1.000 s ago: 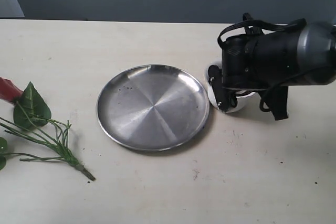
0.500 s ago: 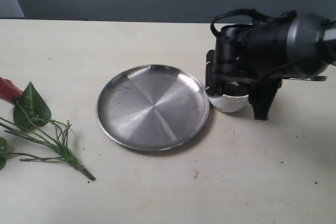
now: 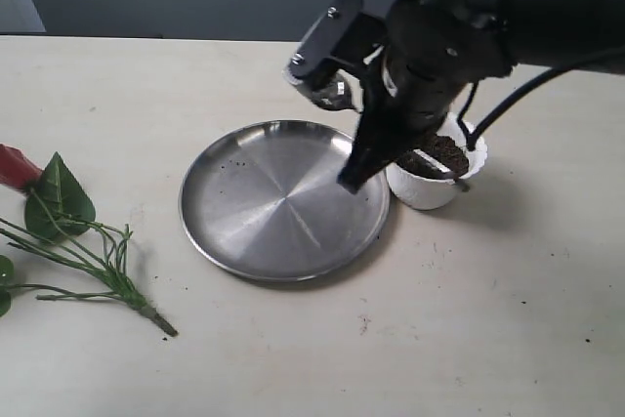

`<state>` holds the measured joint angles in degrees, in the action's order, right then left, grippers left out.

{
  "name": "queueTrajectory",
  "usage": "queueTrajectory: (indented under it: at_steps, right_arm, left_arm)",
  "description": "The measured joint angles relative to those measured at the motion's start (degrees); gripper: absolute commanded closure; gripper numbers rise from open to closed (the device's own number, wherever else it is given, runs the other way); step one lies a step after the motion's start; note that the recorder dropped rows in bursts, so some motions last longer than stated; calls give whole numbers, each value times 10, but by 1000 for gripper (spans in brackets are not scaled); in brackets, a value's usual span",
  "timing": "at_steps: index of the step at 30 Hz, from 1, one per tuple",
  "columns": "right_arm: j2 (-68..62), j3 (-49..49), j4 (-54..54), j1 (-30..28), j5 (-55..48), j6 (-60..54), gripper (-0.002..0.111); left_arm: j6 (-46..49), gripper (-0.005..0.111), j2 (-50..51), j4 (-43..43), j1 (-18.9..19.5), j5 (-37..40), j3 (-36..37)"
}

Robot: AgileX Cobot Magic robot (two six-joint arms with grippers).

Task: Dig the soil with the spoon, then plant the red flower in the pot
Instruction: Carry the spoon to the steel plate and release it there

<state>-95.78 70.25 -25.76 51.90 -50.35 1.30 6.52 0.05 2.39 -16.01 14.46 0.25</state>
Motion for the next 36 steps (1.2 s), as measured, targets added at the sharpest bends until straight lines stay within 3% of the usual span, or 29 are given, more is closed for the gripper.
queueTrajectory:
  at_steps: [3,8,15,20,24,30,36]
  right_arm:
    - [-18,38,122,1,25,-77,109]
    - [-130,125,207,1,13,-131,109]
    - [-243,165,212,1,-8,-134,109]
    - [-276,166,205,1,34,-116,109]
    - [-280,167,197,1,70,-95,109]
    - [-271,167,190,1,44,-92,109]
    - [-198,167,209,13,46,-92,109]
  left_arm:
    - [0,106,0,0,0,0,0]
    - [0,106,0,0,0,0,0]
    - [0,106,0,0,0,0,0]
    - [0,106,0,0,0,0,0]
    - [0,106,0,0,0,0,0]
    - [0,106,0,0,0,0,0]
    - [0,106,0,0,0,0,0]
